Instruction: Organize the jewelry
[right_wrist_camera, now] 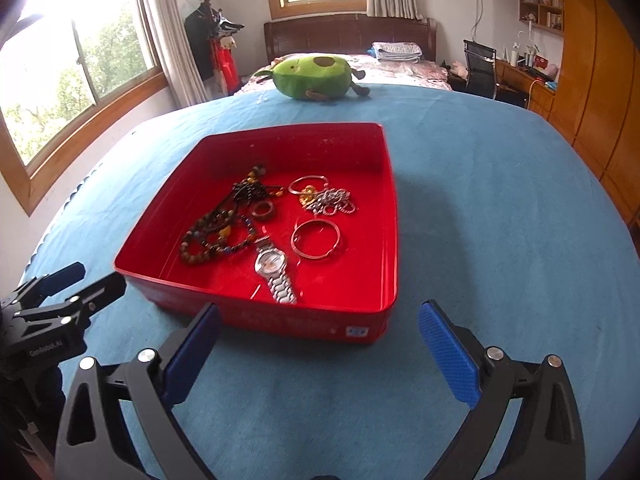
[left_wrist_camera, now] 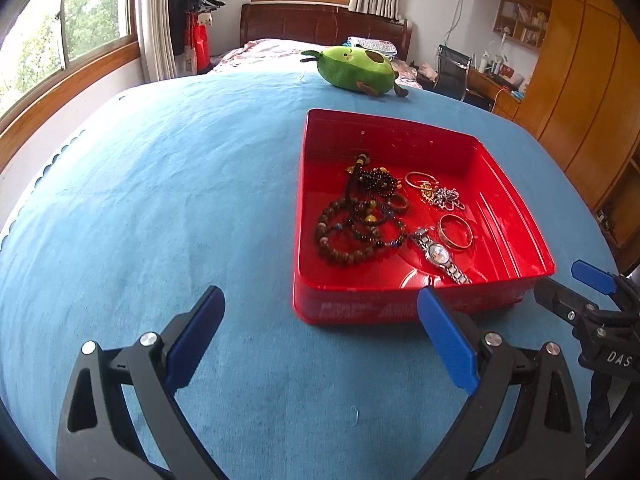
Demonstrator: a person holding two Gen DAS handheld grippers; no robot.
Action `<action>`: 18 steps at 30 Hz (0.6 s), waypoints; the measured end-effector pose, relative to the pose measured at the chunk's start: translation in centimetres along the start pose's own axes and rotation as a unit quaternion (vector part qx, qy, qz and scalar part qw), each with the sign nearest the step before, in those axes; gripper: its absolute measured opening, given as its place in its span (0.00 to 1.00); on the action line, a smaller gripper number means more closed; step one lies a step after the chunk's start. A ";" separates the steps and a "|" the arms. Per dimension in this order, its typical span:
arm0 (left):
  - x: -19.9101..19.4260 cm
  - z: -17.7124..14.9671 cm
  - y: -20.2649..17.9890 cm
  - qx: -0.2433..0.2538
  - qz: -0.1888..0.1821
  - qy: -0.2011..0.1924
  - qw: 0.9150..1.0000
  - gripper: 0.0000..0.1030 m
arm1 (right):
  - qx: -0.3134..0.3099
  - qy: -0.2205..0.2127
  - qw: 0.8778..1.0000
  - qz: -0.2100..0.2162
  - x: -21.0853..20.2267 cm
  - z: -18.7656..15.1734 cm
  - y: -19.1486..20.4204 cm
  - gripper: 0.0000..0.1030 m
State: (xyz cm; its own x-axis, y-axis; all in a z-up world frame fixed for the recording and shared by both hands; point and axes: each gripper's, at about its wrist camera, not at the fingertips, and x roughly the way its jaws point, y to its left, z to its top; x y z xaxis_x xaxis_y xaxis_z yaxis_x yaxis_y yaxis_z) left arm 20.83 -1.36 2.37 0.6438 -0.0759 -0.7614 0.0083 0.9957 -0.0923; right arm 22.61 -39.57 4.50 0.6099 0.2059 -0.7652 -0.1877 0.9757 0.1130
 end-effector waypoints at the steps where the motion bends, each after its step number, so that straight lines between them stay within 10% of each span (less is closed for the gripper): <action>1: -0.1 -0.1 -0.1 0.002 0.002 0.000 1.000 0.94 | -0.001 0.000 1.000 0.004 -0.1 -0.2 0.1 0.96; 18: -0.9 -1.1 -0.4 0.019 0.010 -0.024 0.999 0.94 | 0.011 0.006 1.000 0.015 0.4 -0.9 0.3 0.96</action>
State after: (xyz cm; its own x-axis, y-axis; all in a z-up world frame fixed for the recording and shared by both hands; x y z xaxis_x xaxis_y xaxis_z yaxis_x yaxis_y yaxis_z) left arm 19.39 -1.70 2.35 0.6805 -0.0548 -0.7307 0.0238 0.9983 -0.0527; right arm 22.14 -39.25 3.64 0.5944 0.2348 -0.7691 -0.1892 0.9704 0.1501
